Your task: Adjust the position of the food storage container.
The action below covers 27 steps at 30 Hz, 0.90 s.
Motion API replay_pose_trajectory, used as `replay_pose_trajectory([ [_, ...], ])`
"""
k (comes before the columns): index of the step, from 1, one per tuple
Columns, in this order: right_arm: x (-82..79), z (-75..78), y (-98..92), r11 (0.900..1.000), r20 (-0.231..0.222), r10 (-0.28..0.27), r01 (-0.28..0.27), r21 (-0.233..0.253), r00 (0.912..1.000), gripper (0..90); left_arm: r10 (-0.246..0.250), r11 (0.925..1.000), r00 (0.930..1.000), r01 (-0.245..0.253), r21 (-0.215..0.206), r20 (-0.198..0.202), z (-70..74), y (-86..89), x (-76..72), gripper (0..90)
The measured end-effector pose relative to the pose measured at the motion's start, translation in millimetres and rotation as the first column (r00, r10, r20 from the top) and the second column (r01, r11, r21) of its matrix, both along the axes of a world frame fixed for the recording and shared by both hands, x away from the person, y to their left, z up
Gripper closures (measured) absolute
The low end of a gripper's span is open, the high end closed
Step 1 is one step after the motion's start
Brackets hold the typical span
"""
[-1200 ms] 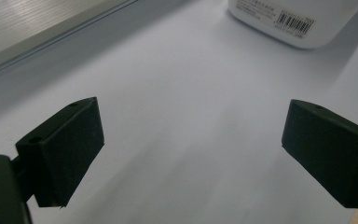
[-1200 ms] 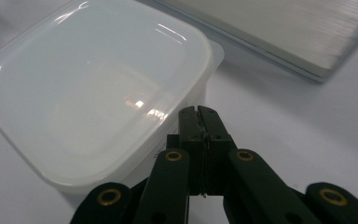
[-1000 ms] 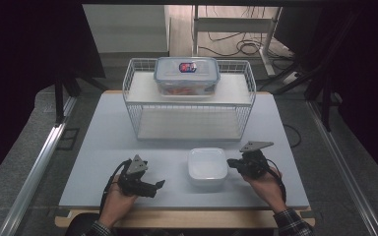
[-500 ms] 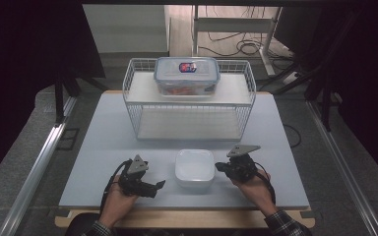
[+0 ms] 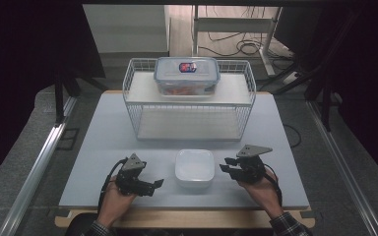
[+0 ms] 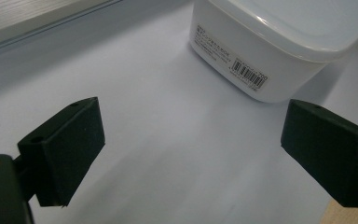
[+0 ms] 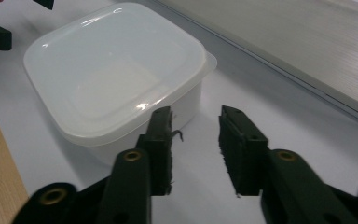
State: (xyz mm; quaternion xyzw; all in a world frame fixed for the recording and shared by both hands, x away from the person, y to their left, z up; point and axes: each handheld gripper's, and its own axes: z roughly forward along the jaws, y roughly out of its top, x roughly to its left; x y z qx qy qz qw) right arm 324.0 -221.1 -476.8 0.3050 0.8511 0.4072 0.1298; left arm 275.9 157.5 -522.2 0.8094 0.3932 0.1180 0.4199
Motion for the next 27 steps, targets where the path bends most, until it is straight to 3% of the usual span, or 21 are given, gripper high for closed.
replay_pose_trajectory([
  [9,-7.7,-1.2,1.0,1.000,0.000,0.019,-0.019,0.011,0.9998,33.2,-0.005,0.9995,1.0000,0.004,0.031,0.007,-0.1,-0.3,-1.3,5.9],
  [15,-13.5,-4.3,5.7,0.999,0.023,0.024,-0.025,0.020,0.9994,13.8,-0.004,0.9994,0.9997,0.003,0.034,0.024,-0.9,0.9,-1.5,6.0],
  [22,-18.2,-9.1,8.2,1.000,0.012,0.023,-0.023,0.014,0.9997,8.4,-0.009,0.9986,0.9993,0.007,0.051,0.036,-1.7,0.2,-1.9,5.9],
  [27,-17.5,-10.2,7.8,1.000,0.011,0.019,-0.019,0.022,0.9998,7.1,-0.004,0.9996,0.9994,0.003,0.030,0.034,-0.9,0.1,-2.1,5.3],
])
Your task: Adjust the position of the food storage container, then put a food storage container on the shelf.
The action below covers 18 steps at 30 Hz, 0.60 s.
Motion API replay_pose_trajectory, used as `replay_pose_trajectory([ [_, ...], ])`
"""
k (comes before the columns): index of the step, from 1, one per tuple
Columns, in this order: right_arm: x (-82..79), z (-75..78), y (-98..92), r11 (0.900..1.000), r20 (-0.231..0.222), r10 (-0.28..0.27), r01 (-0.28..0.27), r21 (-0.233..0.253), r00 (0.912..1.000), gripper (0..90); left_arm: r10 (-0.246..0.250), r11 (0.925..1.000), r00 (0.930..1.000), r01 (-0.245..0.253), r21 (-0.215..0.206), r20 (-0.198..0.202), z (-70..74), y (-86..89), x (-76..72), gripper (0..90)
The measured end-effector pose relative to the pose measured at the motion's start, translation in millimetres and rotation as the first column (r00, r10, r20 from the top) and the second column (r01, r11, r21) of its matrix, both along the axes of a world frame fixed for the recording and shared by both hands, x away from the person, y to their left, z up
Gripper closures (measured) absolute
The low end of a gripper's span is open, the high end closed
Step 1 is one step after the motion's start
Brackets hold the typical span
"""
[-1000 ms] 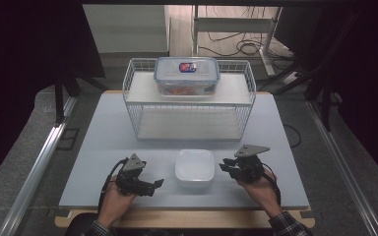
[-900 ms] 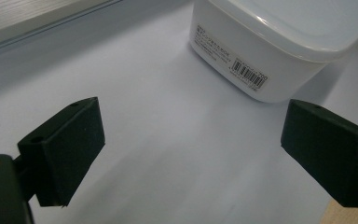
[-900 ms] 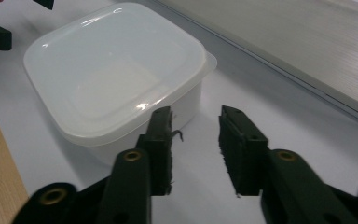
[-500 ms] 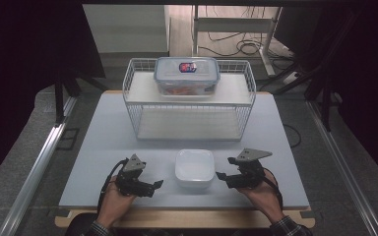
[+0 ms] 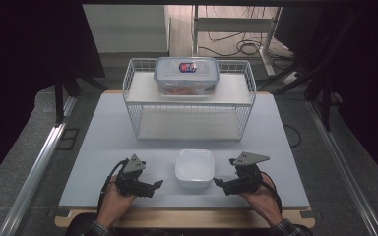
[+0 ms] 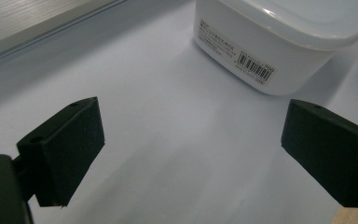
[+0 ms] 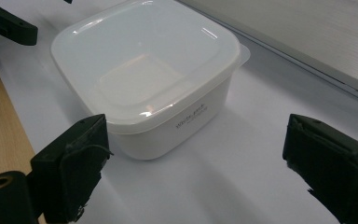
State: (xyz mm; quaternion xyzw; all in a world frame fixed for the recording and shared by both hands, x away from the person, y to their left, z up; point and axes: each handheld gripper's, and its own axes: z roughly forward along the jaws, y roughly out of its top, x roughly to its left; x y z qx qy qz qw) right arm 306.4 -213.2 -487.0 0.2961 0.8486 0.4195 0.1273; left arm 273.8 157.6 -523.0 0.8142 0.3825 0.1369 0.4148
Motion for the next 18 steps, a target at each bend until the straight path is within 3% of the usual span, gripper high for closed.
replay_pose_trajectory([
  [6,0.9,-1.1,1.4,1.000,0.017,-0.012,0.012,-0.008,0.9998,4.3,0.003,0.9995,0.9999,-0.004,-0.031,-0.014,1.0,0.5,1.0,4.6],
  [12,-0.4,-2.2,4.9,1.000,0.040,-0.012,0.013,-0.016,0.9991,1.8,0.003,0.9999,0.9998,-0.003,-0.016,-0.019,1.9,-2.7,1.0,3.9],
  [14,-0.7,-1.5,5.8,1.000,0.044,-0.015,0.016,-0.015,0.9989,1.0,-0.007,0.9994,0.9998,0.006,-0.033,-0.017,3.4,-3.0,1.1,3.8],
  [18,-0.2,0.4,7.8,1.000,0.023,-0.020,0.021,-0.022,0.9995,0.0,-0.021,0.9983,0.9996,0.020,-0.054,-0.017,7.2,-4.1,0.3,1.9],
])
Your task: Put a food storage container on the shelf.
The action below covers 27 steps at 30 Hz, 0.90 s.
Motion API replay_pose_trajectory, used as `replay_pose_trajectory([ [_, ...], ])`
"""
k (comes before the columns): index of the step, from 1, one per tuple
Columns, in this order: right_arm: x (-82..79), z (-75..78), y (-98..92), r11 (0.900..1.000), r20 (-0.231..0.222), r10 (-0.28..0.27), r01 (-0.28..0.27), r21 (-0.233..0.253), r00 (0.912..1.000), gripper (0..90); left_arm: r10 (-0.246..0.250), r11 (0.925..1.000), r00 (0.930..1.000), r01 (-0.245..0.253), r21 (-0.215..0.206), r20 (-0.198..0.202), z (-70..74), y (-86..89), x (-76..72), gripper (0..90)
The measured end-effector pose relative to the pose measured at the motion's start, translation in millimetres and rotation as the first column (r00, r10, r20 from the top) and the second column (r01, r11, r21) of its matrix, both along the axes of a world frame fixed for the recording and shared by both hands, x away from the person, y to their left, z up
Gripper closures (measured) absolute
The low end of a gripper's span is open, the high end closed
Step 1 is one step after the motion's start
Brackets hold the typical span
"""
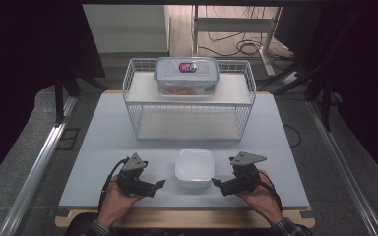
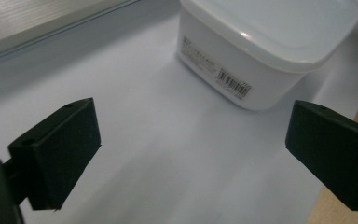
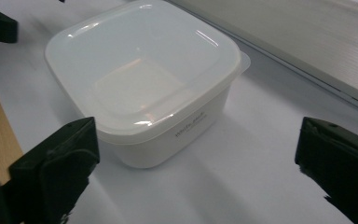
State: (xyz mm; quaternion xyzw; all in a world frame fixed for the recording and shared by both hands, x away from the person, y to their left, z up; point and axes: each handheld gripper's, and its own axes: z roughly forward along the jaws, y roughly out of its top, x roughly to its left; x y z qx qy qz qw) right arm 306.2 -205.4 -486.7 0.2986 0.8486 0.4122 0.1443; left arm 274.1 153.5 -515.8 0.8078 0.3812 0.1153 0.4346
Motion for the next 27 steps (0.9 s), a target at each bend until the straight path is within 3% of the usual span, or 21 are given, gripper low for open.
replay_pose_trajectory([
  [2,1.3,-1.4,1.0,1.000,-0.033,-0.025,0.025,-0.001,0.9992,0.0,-0.008,1.0000,1.0000,0.008,-0.001,-0.004,1.0,-0.8,-0.3,2.5],
  [4,2.0,-2.1,0.4,1.000,-0.049,-0.015,0.015,0.008,0.9987,0.0,-0.009,1.0000,0.9999,0.009,0.001,-0.010,1.5,-1.8,0.1,3.5],
  [12,7.4,9.1,3.0,0.997,-0.059,-0.033,0.037,0.068,0.9977,12.1,-0.032,0.9979,0.9995,0.032,-0.057,-0.006,16.1,-12.9,13.4,9.1],
  [15,12.4,10.2,9.0,0.997,-0.070,-0.022,0.027,0.069,0.9973,13.9,-0.049,0.9976,0.9988,0.050,-0.047,0.007,21.1,-22.6,22.6,13.4],
  [21,23.9,6.7,15.3,0.998,-0.102,-0.011,0.018,0.066,0.9947,15.9,-0.093,0.9943,0.9951,0.091,-0.055,-0.032,18.9,-41.9,41.3,11.7],
  [25,30.4,3.1,18.8,0.997,-0.134,-0.003,0.013,0.074,0.9910,15.9,-0.116,0.9932,0.9918,0.114,-0.023,-0.054,15.1,-54.9,50.5,10.0],
  [27,33.5,0.2,21.7,0.998,-0.159,0.009,0.002,0.069,0.9872,15.2,-0.129,0.9913,0.9892,0.126,-0.037,-0.070,13.1,-58.5,53.6,9.6],
])
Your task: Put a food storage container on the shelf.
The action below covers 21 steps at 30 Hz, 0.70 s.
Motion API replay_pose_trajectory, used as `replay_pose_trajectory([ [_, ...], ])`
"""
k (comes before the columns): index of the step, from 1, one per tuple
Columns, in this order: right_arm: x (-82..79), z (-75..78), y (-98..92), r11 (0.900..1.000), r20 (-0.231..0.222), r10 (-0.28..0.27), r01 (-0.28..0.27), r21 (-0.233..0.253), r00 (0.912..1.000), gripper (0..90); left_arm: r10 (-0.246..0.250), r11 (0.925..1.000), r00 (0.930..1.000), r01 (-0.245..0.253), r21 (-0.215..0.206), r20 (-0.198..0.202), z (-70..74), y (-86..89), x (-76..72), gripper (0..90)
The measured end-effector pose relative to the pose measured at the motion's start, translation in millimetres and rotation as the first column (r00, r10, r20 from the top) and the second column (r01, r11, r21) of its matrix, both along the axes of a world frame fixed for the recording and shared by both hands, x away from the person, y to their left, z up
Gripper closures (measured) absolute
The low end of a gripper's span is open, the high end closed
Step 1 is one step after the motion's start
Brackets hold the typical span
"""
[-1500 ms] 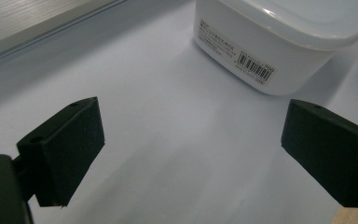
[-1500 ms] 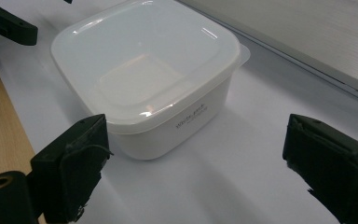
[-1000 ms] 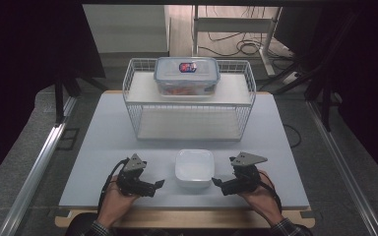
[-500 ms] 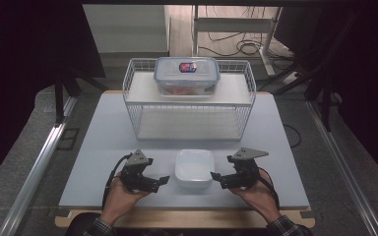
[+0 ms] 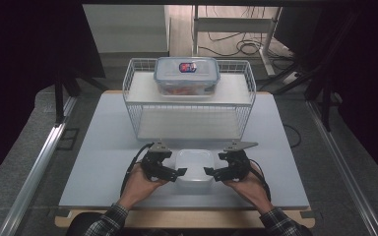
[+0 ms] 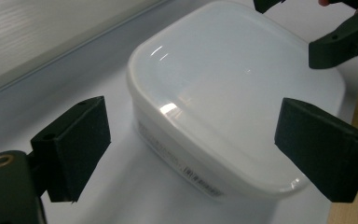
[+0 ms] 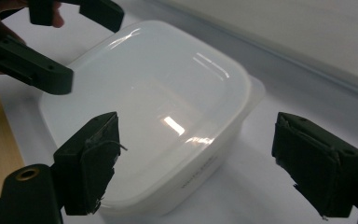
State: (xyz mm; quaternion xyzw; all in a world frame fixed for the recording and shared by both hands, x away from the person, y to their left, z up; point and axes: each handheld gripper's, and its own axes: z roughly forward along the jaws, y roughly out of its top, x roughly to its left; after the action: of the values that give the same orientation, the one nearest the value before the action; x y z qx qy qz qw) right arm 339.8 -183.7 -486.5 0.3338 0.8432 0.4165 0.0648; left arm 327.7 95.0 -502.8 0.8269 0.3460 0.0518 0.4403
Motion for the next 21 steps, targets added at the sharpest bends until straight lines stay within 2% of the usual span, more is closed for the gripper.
replay_pose_trajectory([
  [3,2.5,-3.2,3.8,1.000,-0.044,0.010,-0.009,0.014,0.9990,14.4,-0.011,0.9996,0.9995,0.011,-0.027,-0.029,-2.4,-1.6,2.0,9.6],
  [6,3.1,-3.7,6.4,1.000,-0.087,0.012,-0.011,0.020,0.9961,15.8,-0.049,0.9961,0.9946,0.042,-0.078,-0.091,-6.9,-1.5,4.0,10.6],
  [9,1.4,-4.1,7.2,0.999,-0.113,0.020,-0.017,0.030,0.9934,17.6,-0.051,0.9950,0.9909,0.040,-0.091,-0.124,-8.6,-0.8,3.4,10.3],
  [13,-3.5,0.4,4.8,1.000,-0.123,-0.009,0.011,0.019,0.9924,28.5,-0.032,0.9941,0.9832,0.012,-0.108,-0.180,-8.7,1.2,-1.4,13.2],
  [16,-6.5,3.0,-1.5,0.998,-0.143,-0.035,0.041,0.041,0.9891,40.2,-0.029,0.9926,0.9757,0.003,-0.121,-0.217,-7.2,7.8,-5.5,22.4],
  [18,-9.2,4.6,-5.1,0.997,-0.163,-0.053,0.063,0.055,0.9853,48.0,-0.028,0.9918,0.9748,0.000,-0.128,-0.221,-4.9,12.5,-8.7,29.9],
  [21,-12.4,7.8,-8.2,0.995,-0.177,-0.071,0.082,0.060,0.9817,54.4,0.000,0.9915,0.9848,-0.023,-0.128,-0.174,1.2,17.9,-14.4,46.6],
])
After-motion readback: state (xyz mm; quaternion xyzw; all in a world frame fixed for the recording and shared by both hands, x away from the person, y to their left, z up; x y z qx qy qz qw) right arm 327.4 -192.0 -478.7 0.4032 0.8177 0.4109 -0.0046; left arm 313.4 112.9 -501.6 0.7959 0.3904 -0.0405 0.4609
